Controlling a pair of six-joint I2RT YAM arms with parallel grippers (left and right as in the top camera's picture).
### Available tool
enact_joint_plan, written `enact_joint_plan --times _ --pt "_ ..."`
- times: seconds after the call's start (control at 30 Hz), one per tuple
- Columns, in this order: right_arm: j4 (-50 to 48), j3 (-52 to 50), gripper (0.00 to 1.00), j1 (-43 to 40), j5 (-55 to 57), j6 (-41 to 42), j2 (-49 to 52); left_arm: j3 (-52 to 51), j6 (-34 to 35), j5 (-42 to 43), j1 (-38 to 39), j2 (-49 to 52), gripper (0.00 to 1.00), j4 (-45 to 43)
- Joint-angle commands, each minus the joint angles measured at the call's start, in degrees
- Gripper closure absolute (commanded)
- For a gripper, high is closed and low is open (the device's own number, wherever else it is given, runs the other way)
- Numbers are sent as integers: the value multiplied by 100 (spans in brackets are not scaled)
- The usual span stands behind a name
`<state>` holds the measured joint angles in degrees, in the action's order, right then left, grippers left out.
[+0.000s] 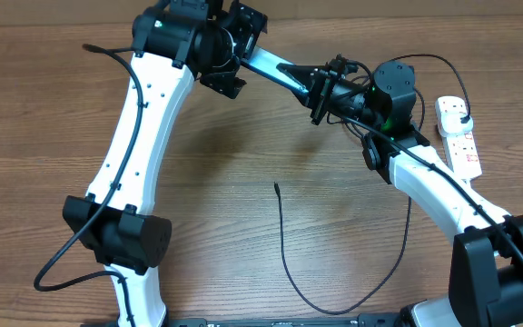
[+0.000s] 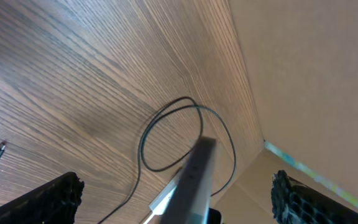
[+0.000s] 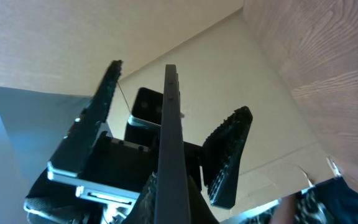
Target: Plug charger to phone and switch on socket
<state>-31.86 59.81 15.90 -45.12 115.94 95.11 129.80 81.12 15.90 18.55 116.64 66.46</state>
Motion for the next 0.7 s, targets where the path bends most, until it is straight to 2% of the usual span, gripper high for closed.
enact_joint_plan --times 0.0,0.43,0.47,0.53,0.6,0.67 --pt "-120 92 96 28 -225 734 -48 76 120 17 101 -26 0 -9" --pt "-181 92 96 33 -256 737 -48 76 118 22 149 -7 0 33" --pt "-212 92 96 39 -256 737 -48 74 120 22 151 -7 2 33" --pt "-240 92 96 52 -251 791 -48 76 120 17 166 -7 17 33" --pt "-240 92 96 55 -251 791 -48 76 120 17 184 -7 28 33" --pt "-240 92 96 55 -254 791 -48 74 120 17 208 -7 33 33"
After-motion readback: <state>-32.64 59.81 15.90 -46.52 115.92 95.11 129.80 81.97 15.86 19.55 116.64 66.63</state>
